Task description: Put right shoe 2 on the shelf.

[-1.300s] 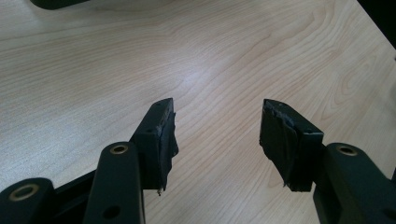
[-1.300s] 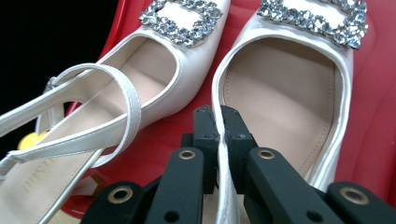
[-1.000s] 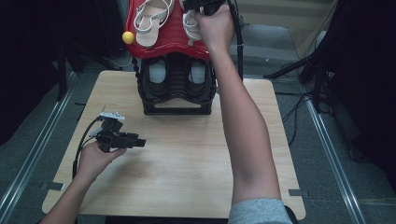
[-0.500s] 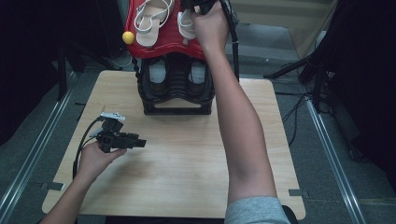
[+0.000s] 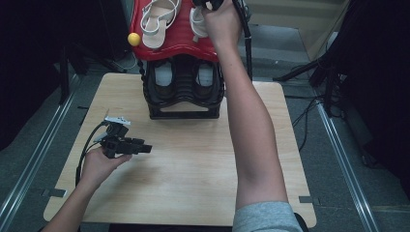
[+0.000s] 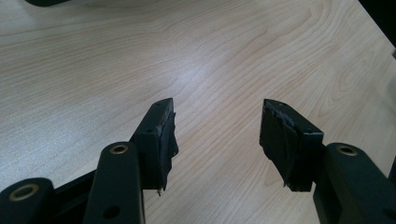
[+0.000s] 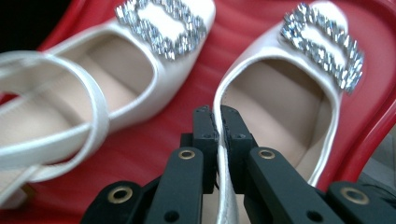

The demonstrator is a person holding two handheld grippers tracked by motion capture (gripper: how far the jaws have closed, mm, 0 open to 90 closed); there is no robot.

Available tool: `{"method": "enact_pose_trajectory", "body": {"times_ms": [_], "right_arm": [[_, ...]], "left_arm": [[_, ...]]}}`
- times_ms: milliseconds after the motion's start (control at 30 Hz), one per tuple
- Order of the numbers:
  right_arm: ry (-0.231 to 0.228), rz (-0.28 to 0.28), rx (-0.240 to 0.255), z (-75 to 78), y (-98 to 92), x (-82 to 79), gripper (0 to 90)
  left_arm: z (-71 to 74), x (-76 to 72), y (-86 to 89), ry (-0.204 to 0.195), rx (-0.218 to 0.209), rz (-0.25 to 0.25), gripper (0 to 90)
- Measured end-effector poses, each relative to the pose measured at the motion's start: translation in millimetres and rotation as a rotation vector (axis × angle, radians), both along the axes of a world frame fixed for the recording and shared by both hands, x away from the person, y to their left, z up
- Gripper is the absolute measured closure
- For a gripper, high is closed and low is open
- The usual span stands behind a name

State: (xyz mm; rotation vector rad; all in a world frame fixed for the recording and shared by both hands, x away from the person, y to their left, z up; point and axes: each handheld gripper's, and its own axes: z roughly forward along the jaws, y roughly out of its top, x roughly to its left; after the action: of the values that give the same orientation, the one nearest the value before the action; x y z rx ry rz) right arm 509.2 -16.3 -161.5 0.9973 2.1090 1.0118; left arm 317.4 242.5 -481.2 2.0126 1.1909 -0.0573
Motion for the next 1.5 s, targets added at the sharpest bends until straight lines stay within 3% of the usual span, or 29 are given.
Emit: {"method": "enact_pose_trajectory", "body": {"times_ms": [233, 433, 600, 700, 800, 933, 1033, 1133, 1500], "right_arm": [[0.032, 0.026, 0.055, -11.6, -1.5, -2.3, 87.9], [0.044, 0.058, 0.072, -16.9, -3.4, -7.2, 87.7], [0.071, 0.095, 0.146, -18.8, -7.1, -6.6, 87.7], [0.062, 0.088, 0.135, -19.4, -3.8, -7.0, 86.9], [0.092, 0.083, 0.182, -18.8, -6.7, -4.4, 81.8], [0.084, 0.077, 0.191, -16.2, -10.6, -5.2, 71.2], [0.106, 0.078, 0.244, -12.0, -18.0, -4.3, 66.9], [0.099, 0.082, 0.287, -6.4, -25.6, -7.3, 62.9], [0.099, 0.120, 0.323, 2.1, -47.4, -19.0, 54.3]], "left_arm": [[-1.1, 0.7, -0.6, 0.003, 0.003, 0.000, 45.8], [-1.2, 0.4, -2.3, 0.004, 0.010, -0.002, 45.8], [-1.5, 0.9, -1.8, 0.006, 0.005, -0.002, 45.8], [-1.8, 1.1, -1.5, 0.008, 0.008, 0.001, 45.8], [-1.7, 1.0, -0.8, 0.008, 0.006, -0.001, 45.8], [-2.0, 1.3, -0.4, 0.010, 0.006, 0.000, 45.7], [-2.1, 1.2, -1.0, 0.010, 0.007, 0.000, 45.8], [-2.2, 1.1, -1.4, 0.011, 0.006, 0.003, 45.7], [-2.1, 1.4, -1.3, 0.008, 0.006, 0.008, 45.7]]}}
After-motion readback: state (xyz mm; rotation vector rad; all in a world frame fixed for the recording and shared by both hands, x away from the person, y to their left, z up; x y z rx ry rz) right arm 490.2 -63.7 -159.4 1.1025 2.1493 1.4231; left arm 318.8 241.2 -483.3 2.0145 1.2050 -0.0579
